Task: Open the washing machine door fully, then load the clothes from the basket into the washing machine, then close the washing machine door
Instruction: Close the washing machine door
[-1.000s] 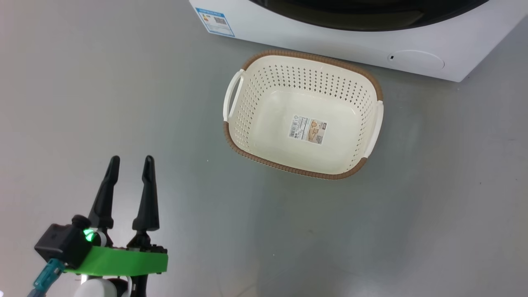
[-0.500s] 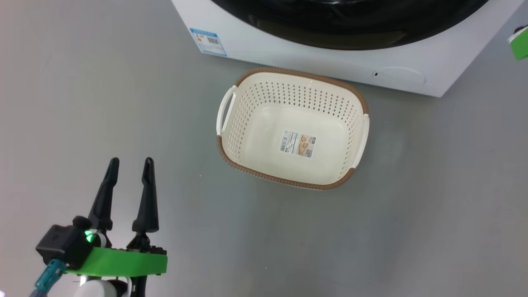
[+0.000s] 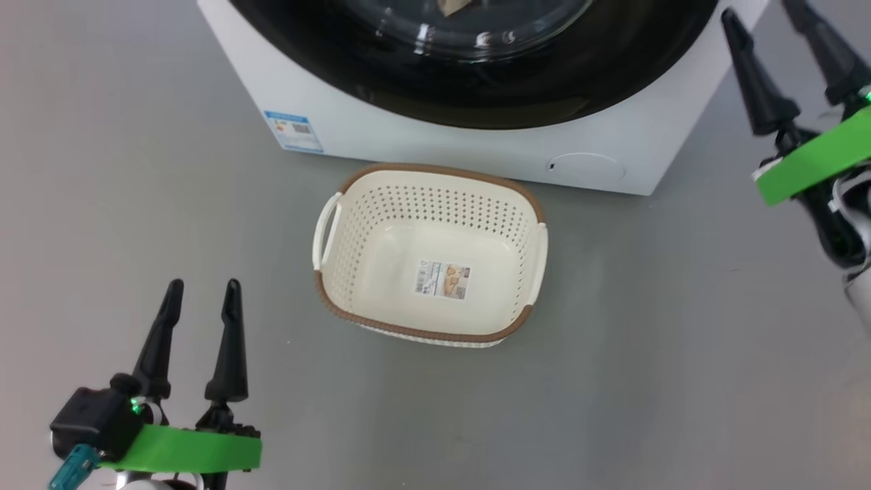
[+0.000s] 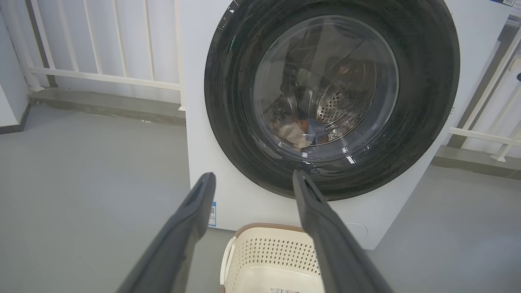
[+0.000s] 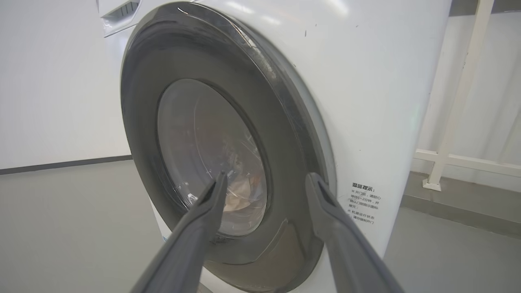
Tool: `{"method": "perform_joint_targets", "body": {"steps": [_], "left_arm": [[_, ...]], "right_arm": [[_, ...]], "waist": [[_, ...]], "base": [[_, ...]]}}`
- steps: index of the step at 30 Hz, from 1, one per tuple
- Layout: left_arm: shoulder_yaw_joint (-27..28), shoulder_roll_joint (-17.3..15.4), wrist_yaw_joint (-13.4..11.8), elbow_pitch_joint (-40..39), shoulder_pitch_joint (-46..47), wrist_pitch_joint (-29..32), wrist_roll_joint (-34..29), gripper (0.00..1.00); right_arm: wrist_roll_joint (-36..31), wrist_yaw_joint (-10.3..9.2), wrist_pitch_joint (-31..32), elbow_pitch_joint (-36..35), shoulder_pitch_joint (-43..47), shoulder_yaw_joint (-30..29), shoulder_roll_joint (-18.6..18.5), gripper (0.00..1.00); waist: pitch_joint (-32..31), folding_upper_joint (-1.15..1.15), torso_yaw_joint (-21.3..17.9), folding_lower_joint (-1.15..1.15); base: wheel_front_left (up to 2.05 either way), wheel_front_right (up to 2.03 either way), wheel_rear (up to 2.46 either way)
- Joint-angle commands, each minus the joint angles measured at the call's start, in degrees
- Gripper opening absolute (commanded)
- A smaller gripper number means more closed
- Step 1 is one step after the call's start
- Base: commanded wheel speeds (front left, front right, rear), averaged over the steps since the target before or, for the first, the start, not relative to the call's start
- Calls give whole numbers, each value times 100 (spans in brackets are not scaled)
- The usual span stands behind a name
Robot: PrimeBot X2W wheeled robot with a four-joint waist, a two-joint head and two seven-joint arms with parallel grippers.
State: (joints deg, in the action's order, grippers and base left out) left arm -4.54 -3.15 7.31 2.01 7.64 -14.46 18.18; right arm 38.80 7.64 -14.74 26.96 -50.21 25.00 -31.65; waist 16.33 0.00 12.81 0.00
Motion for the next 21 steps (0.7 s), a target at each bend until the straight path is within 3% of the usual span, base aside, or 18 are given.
{"method": "perform_joint_targets", "body": {"steps": [1,21], "left_arm": [[215,-164,18,-137,-15,-54,-81,100],[249,-342,18,-149,-336,-54,-185,100]], "right_arm": [[-95,-15,-25,-197,274,-25,46,100],[-441,-15,-26,-999,2346,-609,757,100]], "waist": [[-280,0,-303,0],[-999,0,-1289,0]], "base": [[0,0,0],[0,0,0]]}}
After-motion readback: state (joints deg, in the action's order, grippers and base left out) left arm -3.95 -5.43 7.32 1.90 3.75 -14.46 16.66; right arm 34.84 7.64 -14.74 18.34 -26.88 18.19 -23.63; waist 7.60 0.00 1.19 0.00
